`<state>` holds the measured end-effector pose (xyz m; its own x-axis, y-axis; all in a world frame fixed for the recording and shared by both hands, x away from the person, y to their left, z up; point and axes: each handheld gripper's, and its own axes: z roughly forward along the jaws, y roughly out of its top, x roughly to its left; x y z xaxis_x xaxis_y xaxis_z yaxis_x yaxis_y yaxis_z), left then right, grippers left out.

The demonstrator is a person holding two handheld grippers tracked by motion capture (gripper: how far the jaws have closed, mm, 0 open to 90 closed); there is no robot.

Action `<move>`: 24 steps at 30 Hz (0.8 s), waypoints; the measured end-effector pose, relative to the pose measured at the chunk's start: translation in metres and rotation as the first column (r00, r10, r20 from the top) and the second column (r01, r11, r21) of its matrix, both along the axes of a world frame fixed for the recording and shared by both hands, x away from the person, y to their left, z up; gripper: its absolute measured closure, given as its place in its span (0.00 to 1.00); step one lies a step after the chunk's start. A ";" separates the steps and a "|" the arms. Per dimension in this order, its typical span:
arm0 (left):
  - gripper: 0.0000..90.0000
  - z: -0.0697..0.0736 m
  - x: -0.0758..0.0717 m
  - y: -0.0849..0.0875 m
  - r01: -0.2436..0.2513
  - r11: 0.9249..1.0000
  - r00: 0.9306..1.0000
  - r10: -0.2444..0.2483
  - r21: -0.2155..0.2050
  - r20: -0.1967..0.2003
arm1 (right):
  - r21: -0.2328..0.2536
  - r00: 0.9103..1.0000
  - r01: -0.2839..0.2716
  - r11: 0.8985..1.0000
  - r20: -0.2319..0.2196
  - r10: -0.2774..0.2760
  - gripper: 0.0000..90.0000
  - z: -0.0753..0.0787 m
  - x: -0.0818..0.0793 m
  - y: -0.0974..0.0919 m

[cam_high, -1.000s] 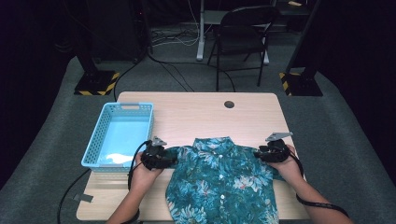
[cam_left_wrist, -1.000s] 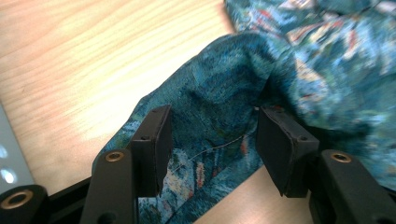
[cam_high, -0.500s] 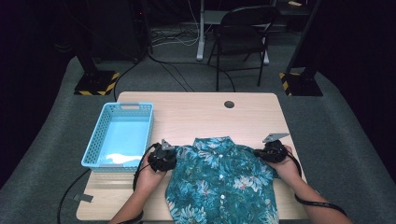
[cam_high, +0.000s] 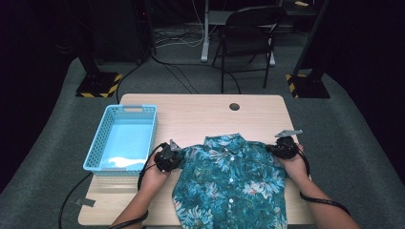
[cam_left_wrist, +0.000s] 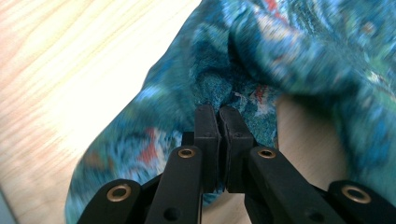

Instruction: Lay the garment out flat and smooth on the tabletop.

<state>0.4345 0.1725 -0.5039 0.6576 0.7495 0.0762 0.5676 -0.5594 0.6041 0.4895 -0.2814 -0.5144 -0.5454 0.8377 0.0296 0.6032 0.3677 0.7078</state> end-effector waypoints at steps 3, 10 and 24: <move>0.96 0.001 0.001 0.002 -0.009 1.000 1.000 0.009 0.000 -0.002 | -0.001 0.999 0.053 0.999 0.003 -0.053 0.98 0.000 0.006 -0.009; 0.96 0.002 0.004 0.004 -0.045 0.999 0.999 0.045 0.015 -0.015 | -0.005 0.993 0.120 0.993 0.002 -0.120 0.98 0.001 0.017 -0.024; 0.76 0.032 0.014 -0.001 -0.144 0.989 0.987 0.146 -0.029 0.069 | -0.026 0.991 0.136 0.990 0.012 -0.136 0.97 0.002 0.032 -0.021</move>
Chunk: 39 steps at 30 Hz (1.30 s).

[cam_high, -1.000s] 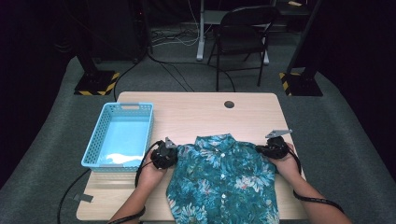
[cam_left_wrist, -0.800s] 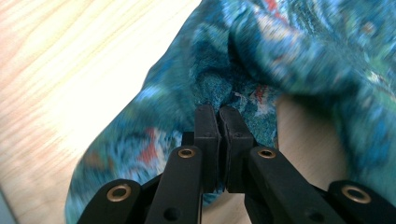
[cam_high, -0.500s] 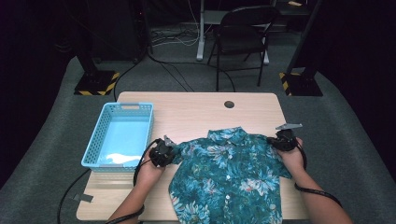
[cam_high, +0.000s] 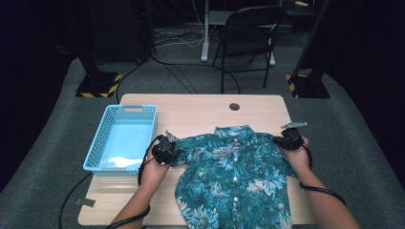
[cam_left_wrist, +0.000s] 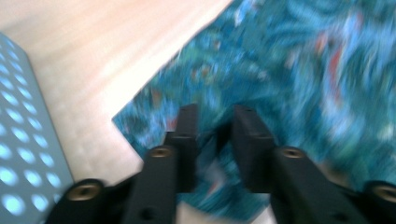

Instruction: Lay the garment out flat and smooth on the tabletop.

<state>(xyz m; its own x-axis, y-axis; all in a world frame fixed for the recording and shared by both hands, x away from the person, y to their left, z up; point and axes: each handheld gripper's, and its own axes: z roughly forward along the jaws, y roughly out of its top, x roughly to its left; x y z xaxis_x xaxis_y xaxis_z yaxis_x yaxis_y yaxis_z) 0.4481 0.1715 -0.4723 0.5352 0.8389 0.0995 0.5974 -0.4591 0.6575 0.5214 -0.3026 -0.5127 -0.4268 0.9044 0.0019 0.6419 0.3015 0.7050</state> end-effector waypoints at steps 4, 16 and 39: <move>0.63 0.008 0.007 -0.004 0.015 0.996 1.000 -0.013 -0.092 0.018 | 0.004 1.000 -0.002 1.000 0.012 0.002 0.89 0.002 -0.002 0.000; 0.52 -0.038 0.021 -0.028 0.071 0.992 0.992 -0.081 -0.100 -0.094 | 0.002 0.982 -0.185 0.983 0.029 0.185 0.59 0.020 -0.066 0.015; 0.49 -0.043 0.071 -0.020 -0.048 0.993 0.999 0.046 -0.110 -0.025 | 0.018 0.990 -0.139 0.990 0.014 0.139 0.55 -0.004 -0.018 0.034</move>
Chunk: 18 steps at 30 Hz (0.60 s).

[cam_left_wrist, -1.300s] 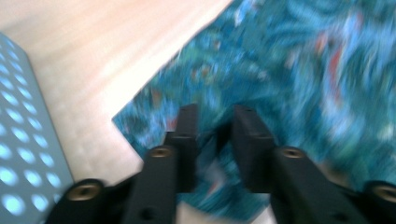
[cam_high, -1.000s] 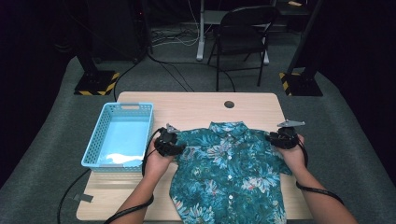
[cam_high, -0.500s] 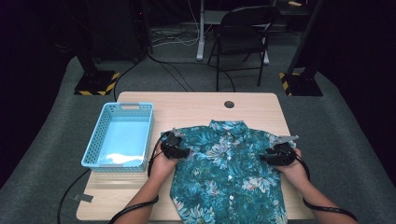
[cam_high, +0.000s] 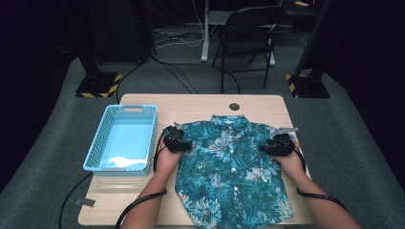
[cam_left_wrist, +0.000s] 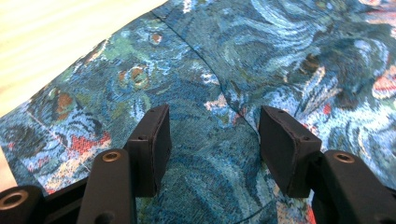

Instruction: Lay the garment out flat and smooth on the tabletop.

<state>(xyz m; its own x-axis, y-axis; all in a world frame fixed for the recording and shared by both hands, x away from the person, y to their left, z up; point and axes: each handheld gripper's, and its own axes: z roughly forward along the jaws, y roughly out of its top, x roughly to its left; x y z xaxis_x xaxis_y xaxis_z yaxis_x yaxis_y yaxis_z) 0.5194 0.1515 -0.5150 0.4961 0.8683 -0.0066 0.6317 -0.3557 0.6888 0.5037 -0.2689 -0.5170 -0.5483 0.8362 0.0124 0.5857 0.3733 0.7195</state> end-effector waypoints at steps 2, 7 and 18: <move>0.49 -0.001 0.006 0.000 -0.013 1.000 1.000 0.013 -0.006 0.007 | -0.006 1.000 0.010 1.000 -0.003 -0.011 0.54 0.001 0.006 0.002; 0.46 0.002 0.011 -0.003 -0.029 0.999 0.999 0.030 0.019 -0.012 | -0.037 1.000 0.019 0.999 -0.010 -0.019 0.52 0.007 0.014 0.003; 0.41 0.032 -0.058 0.002 0.143 0.985 0.990 -0.144 -0.095 0.003 | -0.003 0.990 -0.141 0.990 -0.011 0.141 0.45 0.029 -0.059 0.002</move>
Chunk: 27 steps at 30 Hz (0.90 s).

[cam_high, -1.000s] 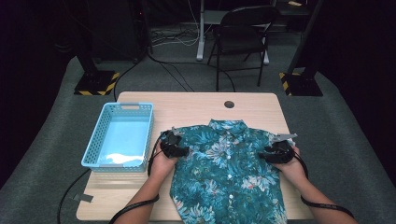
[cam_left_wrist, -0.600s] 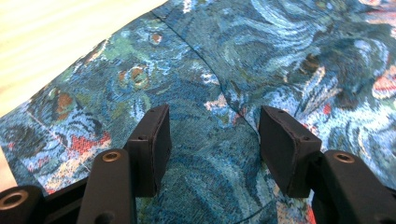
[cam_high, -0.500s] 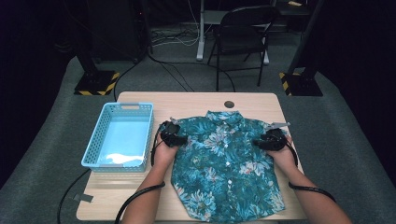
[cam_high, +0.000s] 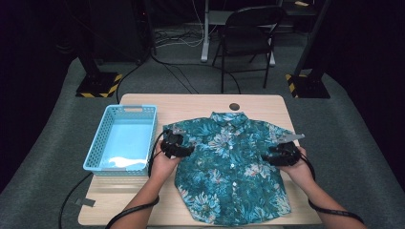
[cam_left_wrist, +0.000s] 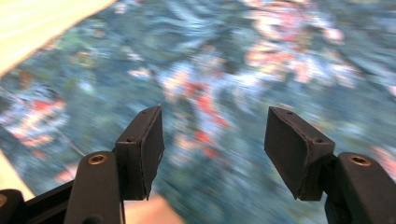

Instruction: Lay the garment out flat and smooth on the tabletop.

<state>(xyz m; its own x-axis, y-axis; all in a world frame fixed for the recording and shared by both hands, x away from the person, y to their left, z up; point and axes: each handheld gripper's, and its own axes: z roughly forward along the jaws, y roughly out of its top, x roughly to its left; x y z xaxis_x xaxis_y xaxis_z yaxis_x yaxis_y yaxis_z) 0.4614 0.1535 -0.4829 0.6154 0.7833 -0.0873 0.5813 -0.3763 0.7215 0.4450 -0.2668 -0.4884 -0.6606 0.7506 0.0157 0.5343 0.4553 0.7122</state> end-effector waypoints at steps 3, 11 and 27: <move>0.41 0.002 -0.020 -0.005 0.038 0.999 0.999 -0.038 0.010 -0.009 | -0.030 0.998 -0.056 0.998 -0.001 0.056 0.43 -0.001 -0.021 0.007; 0.42 -0.019 -0.051 -0.013 0.120 0.992 0.991 -0.119 0.031 -0.058 | -0.071 0.994 -0.103 0.992 0.015 0.104 0.43 -0.011 -0.046 0.018; 0.43 -0.037 -0.043 -0.011 0.084 0.992 0.996 -0.086 0.090 0.026 | -0.026 0.999 -0.041 0.999 -0.001 0.041 0.40 -0.030 -0.032 0.013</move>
